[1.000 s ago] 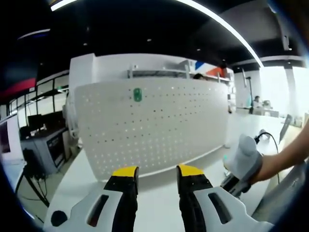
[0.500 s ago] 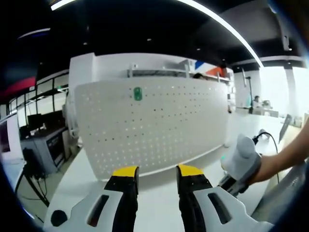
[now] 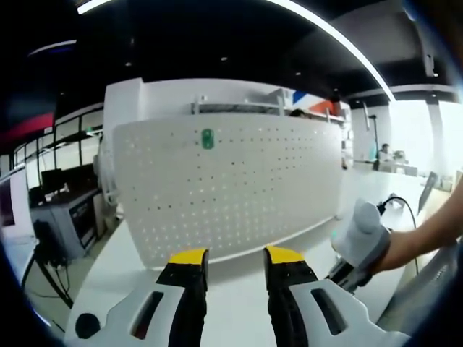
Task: Insert the hook assembly into the mounting plate slot until the hook locks in place.
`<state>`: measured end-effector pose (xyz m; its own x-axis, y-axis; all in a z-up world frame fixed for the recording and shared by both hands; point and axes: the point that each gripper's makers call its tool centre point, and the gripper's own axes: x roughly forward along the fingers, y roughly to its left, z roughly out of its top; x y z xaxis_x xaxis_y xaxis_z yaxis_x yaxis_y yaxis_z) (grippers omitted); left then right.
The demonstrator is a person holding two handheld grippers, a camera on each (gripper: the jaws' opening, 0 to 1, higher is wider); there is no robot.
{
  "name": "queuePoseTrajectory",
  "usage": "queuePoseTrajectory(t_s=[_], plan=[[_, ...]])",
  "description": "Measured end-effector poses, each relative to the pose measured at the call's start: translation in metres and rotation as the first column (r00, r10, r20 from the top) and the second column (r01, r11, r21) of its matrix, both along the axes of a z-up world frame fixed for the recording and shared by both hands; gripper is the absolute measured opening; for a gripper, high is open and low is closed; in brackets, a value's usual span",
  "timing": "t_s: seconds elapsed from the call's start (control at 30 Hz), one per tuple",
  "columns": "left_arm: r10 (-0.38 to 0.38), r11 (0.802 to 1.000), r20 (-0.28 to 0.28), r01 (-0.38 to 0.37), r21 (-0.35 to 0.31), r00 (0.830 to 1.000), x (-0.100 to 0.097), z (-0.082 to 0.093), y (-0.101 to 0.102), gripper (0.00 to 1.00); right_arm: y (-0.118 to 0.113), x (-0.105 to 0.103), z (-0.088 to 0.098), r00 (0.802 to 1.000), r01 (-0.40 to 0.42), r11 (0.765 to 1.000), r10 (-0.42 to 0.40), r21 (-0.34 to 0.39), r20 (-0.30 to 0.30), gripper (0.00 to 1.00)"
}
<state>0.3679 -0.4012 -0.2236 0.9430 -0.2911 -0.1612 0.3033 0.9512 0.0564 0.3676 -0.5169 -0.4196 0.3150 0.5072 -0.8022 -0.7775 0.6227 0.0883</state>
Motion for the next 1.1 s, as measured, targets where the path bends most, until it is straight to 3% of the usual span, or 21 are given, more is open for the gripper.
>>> queuePoseTrajectory(t_s=[0.43, 0.7, 1.1], plan=[[-0.005, 1.0, 0.002, 0.005, 0.0, 1.0, 0.0, 0.001, -0.002, 0.31, -0.004, 0.002, 0.001, 1.0, 0.01, 1.0, -0.01, -0.006, 0.004, 0.0], [-0.01, 1.0, 0.0, 0.01, 0.0, 1.0, -0.001, 0.0, -0.003, 0.31, -0.005, 0.004, 0.006, 1.0, 0.029, 0.999, -0.029, 0.028, 0.005, 0.0], [-0.024, 1.0, -0.007, 0.024, 0.0, 1.0, -0.001, -0.002, -0.007, 0.31, -0.003, 0.016, 0.031, 0.995, 0.083, 0.986, -0.09, 0.145, 0.038, 0.0]])
